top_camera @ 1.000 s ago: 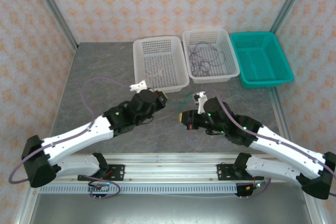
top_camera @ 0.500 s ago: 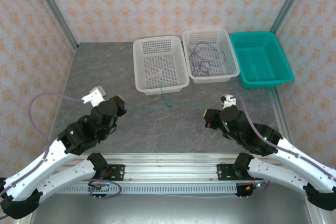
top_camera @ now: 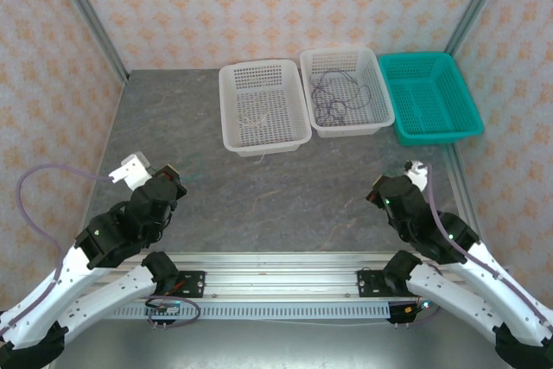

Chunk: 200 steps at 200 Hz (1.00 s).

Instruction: Untangle the cables

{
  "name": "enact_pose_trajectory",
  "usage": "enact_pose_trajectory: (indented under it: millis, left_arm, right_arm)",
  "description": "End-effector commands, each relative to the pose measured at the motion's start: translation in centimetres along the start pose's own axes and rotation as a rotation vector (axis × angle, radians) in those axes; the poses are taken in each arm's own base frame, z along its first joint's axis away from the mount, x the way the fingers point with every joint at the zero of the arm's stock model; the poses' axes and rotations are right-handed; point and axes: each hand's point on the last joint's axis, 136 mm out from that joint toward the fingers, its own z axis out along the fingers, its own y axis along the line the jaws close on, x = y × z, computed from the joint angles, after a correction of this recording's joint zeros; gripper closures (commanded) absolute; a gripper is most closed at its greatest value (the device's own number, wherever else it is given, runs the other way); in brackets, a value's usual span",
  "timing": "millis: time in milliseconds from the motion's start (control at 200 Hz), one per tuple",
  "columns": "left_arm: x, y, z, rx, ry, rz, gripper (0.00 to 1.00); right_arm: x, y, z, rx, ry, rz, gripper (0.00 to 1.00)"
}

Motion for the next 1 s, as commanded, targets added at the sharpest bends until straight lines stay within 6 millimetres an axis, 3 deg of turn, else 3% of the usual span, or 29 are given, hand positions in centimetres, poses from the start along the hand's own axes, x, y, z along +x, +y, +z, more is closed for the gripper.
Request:
enact_pose_trajectory:
  millis: [0,190,330,420,540,651,721,856,996]
  left_arm:
    - [-1.1,1.1,-0.3,-0.038,-0.05,0.021,1.0]
    - [0.2,0.0,0.4,-0.002,-0.005,0.023,1.0]
    - [0.7,-0.1,0.7,-0.009,0.009,0.047,1.0]
    - [2.4,-0.6,1.3,0.024,0.058,0.039,1.0]
    - [6.4,-1.3,2.7,0.083,0.167,0.02,1.0]
    - [10.6,-2.2,3.9,0.148,0.287,0.004,1.0]
    - [12.2,-2.6,4.4,0.159,0.34,0.012,1.0]
    - [13.2,-2.6,4.8,0.143,0.373,0.041,1.0]
    - [12.7,-2.9,4.8,0.156,0.347,0.038,1.0]
  right_arm:
    - [0.0,-1.4,0.2,0.039,-0.023,-0.002,1.0]
    - [2.2,1.2,1.5,-0.066,0.076,0.016,1.0]
    - [1.1,2.1,1.1,-0.102,0.04,0.046,1.0]
    - [-0.2,3.4,0.5,-0.148,0.007,0.058,1.0]
    - [-2.4,5.6,-0.7,-0.234,-0.052,0.068,1.0]
    - [-5.5,6.9,-2.2,-0.264,-0.144,0.073,1.0]
    - [-7.5,7.6,-3.3,-0.273,-0.202,0.062,1.0]
    - [-11.6,9.0,-5.8,-0.286,-0.329,0.019,1.0]
    - [-15.3,10.7,-8.0,-0.312,-0.516,-0.102,1.0]
